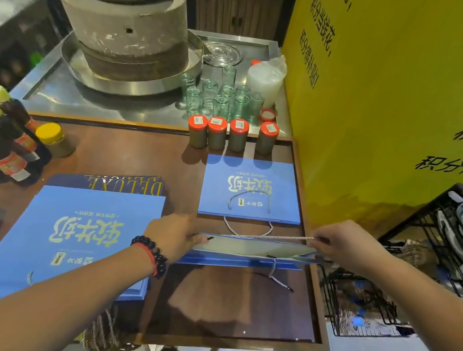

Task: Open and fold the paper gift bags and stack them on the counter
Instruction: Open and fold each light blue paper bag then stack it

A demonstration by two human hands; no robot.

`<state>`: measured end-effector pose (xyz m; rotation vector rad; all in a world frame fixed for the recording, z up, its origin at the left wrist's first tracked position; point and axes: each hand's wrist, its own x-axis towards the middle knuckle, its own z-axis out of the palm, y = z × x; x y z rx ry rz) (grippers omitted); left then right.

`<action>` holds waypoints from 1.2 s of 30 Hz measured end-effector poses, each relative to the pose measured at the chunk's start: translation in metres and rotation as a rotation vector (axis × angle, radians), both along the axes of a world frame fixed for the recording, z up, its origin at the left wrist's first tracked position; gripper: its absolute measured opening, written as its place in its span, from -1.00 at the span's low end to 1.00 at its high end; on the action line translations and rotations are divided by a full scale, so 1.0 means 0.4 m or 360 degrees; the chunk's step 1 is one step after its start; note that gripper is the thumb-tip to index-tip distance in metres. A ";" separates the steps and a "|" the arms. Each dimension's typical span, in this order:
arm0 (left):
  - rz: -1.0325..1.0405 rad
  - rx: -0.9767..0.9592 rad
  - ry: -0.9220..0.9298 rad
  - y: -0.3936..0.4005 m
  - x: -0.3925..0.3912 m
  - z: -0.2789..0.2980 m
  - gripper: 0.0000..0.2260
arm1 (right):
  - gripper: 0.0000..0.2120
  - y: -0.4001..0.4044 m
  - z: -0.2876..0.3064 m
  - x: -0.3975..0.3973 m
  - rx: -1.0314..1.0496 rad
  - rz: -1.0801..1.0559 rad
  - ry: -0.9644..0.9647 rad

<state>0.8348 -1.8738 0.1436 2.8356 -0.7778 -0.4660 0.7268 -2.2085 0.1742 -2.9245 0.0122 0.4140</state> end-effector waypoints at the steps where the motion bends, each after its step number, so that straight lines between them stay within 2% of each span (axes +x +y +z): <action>1: 0.0026 0.0021 0.0003 0.008 0.001 -0.006 -0.66 | -0.69 -0.010 0.002 -0.002 0.0001 -0.0046 0.0020; 4: 0.0065 0.0029 0.0036 0.030 0.007 -0.021 -0.64 | -0.79 -0.035 0.001 -0.008 0.0174 -0.0275 -0.0007; 8: -0.0058 0.0083 -0.0087 0.037 0.017 -0.027 -0.69 | -0.74 0.004 0.018 0.004 0.0452 -0.0538 -0.0082; 12: -0.0079 0.0134 -0.0044 0.022 0.026 -0.018 -0.75 | -0.82 0.087 0.025 0.046 0.0904 -0.0866 -0.0236; 14: -0.0005 0.0147 0.0073 0.020 0.034 -0.023 -0.74 | -0.92 0.125 0.017 0.057 0.0904 -0.0761 -0.0193; 18: 0.0067 0.0157 0.0174 0.015 0.044 -0.015 -0.75 | -0.90 0.185 -0.011 0.066 0.0614 -0.0292 -0.0048; 20: 0.0074 0.0124 0.0220 0.017 0.048 -0.007 -0.76 | -0.84 0.199 -0.018 0.079 0.0509 -0.0163 -0.0055; 22: 0.0066 0.0089 0.0281 0.021 0.053 -0.005 -0.74 | -0.78 0.207 -0.021 0.093 0.0452 -0.0160 -0.0079; 26: 0.0096 0.0075 0.0257 0.021 0.050 -0.008 -0.67 | -0.79 0.223 -0.043 0.107 0.0400 -0.0177 -0.0035; 30: 0.0146 0.0140 0.0112 -0.003 0.037 0.012 -0.63 | -0.84 0.223 -0.071 0.109 0.0627 -0.0380 -0.0069; 36: 0.0184 0.0132 0.0130 -0.011 0.055 0.005 -0.68 | -0.81 0.208 -0.072 0.089 0.0751 -0.0336 -0.0194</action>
